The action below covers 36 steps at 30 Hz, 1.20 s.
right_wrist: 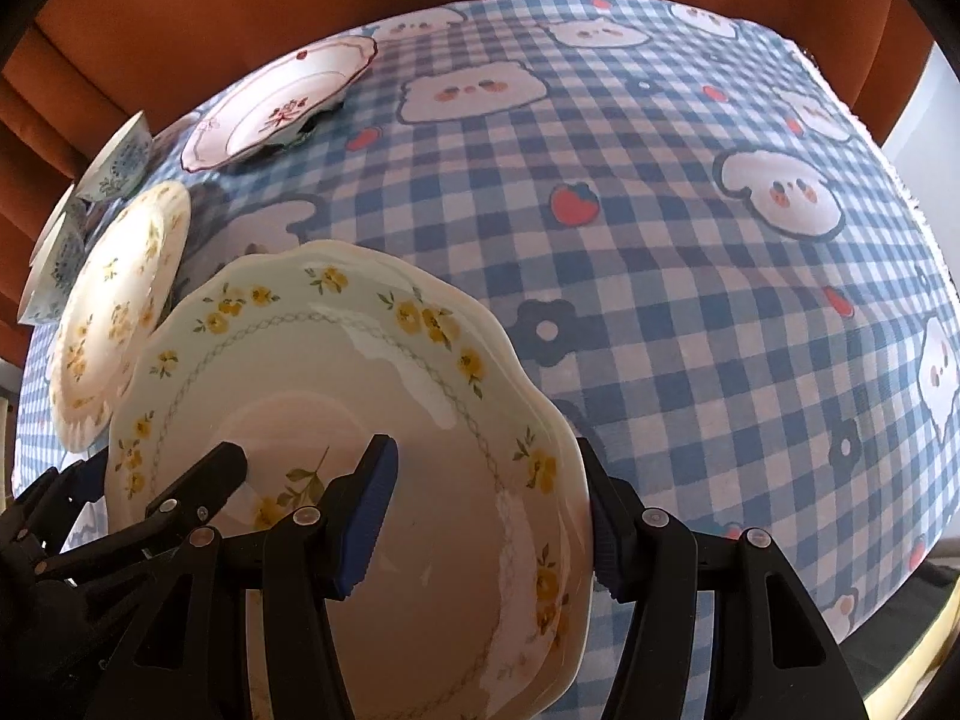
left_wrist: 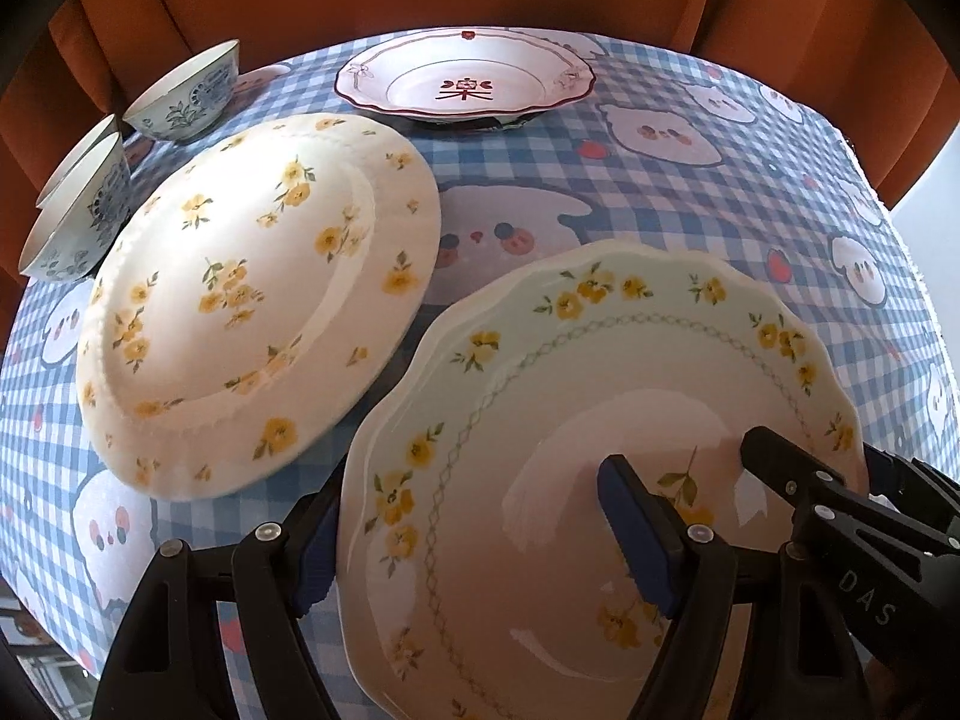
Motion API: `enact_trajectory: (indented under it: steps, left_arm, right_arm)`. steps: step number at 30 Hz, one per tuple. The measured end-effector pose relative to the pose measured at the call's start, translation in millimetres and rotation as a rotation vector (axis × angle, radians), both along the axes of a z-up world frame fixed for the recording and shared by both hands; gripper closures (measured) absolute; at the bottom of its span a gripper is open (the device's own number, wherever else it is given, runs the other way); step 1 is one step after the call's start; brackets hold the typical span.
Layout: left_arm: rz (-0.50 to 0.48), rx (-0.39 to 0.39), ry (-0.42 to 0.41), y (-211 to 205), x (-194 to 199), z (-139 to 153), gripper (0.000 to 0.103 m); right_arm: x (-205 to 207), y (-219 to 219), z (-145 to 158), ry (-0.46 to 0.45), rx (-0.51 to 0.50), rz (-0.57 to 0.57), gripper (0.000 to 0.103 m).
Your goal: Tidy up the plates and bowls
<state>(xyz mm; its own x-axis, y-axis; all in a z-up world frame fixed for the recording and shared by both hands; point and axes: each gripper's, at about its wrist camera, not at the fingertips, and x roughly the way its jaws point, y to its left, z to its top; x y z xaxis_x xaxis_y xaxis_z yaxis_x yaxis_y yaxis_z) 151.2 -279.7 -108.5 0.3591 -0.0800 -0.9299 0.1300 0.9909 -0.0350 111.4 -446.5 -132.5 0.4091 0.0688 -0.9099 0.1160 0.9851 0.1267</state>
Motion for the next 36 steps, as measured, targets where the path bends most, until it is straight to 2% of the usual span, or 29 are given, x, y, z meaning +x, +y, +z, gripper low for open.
enact_trajectory:
  steps: [8,13,20,24,36]
  left_arm:
    - [-0.015,0.002,-0.007,-1,3,-1,0.025]
    - [-0.025,-0.011,0.008,3,-3,2,0.023]
    - [-0.045,-0.07,-0.014,17,-14,15,0.017]
    - [-0.052,-0.09,-0.026,27,-16,23,0.015]
    - [-0.091,-0.078,-0.102,77,-22,51,0.015]
  right_arm:
    - [3,0,-1,-0.013,-0.013,-0.016,0.041]
    - [-1,2,1,0.011,-0.037,-0.021,0.041]
    - [-17,7,20,-0.029,-0.088,-0.054,0.04]
    - [-24,13,29,-0.048,-0.096,-0.072,0.034]
    - [-44,59,59,-0.131,-0.085,-0.12,0.033]
